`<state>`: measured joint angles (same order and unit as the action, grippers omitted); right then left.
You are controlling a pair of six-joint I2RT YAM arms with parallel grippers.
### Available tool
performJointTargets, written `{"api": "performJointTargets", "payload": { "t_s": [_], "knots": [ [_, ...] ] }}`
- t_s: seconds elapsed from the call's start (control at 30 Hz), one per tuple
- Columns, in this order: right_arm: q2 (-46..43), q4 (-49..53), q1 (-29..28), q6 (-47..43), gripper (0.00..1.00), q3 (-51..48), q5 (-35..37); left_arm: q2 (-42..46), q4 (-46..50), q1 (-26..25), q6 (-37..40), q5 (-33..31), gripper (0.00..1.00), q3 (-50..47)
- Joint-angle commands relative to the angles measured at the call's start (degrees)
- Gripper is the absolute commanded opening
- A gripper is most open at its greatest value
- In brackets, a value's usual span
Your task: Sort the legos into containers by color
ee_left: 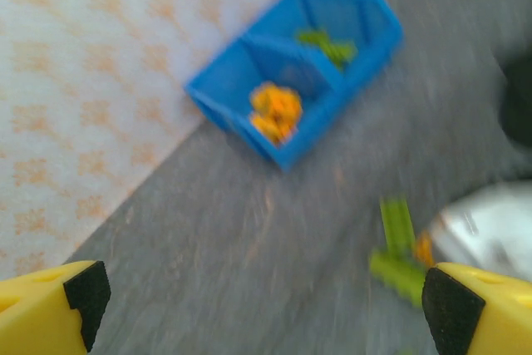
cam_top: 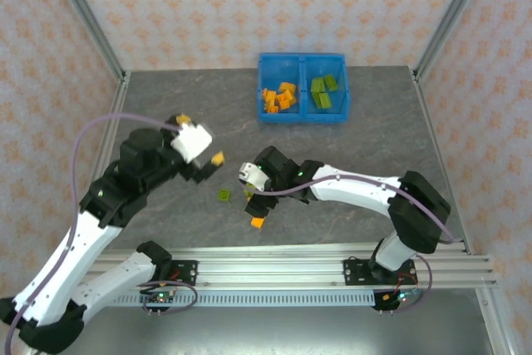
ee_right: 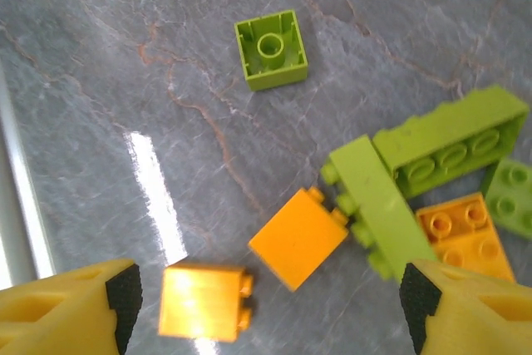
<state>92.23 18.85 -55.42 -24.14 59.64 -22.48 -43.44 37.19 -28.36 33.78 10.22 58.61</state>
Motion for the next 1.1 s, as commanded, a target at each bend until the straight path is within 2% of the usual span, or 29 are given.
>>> {"api": "performJointTargets", "payload": {
  "t_s": [0.0,0.1,0.23,0.47,0.6,0.7,0.77,0.8,0.87,0.93,1.0,1.07],
  "knots": [
    [4.81,-0.53,0.93,-12.70,0.83,2.31,0.55,3.76,14.38,0.22,13.96,1.62,1.00,-4.37],
    [8.44,1.14,3.33,-15.11,0.79,4.69,-1.96,8.58,15.95,0.17,13.61,4.26,1.00,-9.13],
    [12.05,1.13,5.44,-14.75,0.72,7.21,-5.54,16.57,12.39,0.17,12.74,6.88,1.00,-16.36],
    [17.72,4.68,5.90,-15.28,0.55,10.94,-7.59,17.92,12.72,0.22,11.20,7.90,1.00,-18.61],
    [18.28,3.70,5.89,-15.05,0.56,10.82,-3.57,17.65,10.77,0.23,11.53,8.26,1.00,-18.97],
    [19.44,6.30,5.76,-15.86,0.50,12.03,-1.62,17.06,9.71,0.14,11.49,8.53,1.00,-19.28],
    [20.79,8.98,5.13,-17.21,0.50,13.24,0.73,16.88,9.31,0.23,11.44,8.31,1.00,-19.54],
    [21.35,9.79,4.64,-17.99,0.53,13.40,2.41,16.87,9.33,0.22,11.52,8.21,1.00,-19.50],
    [21.91,10.90,3.97,-19.15,0.67,13.21,4.42,16.89,9.60,0.17,11.57,8.04,1.00,-19.34],
    [22.12,12.59,3.74,-19.98,0.72,13.63,4.55,17.07,9.91,0.22,11.58,7.68,1.00,-19.37],
    [22.99,14.36,3.58,-20.73,0.70,14.63,5.62,17.29,9.92,0.23,11.61,7.62,1.00,-19.32],
    [23.90,14.72,3.37,-21.12,0.61,15.36,7.85,17.42,9.62,0.18,11.49,7.81,1.00,-19.33]
  ]
}}
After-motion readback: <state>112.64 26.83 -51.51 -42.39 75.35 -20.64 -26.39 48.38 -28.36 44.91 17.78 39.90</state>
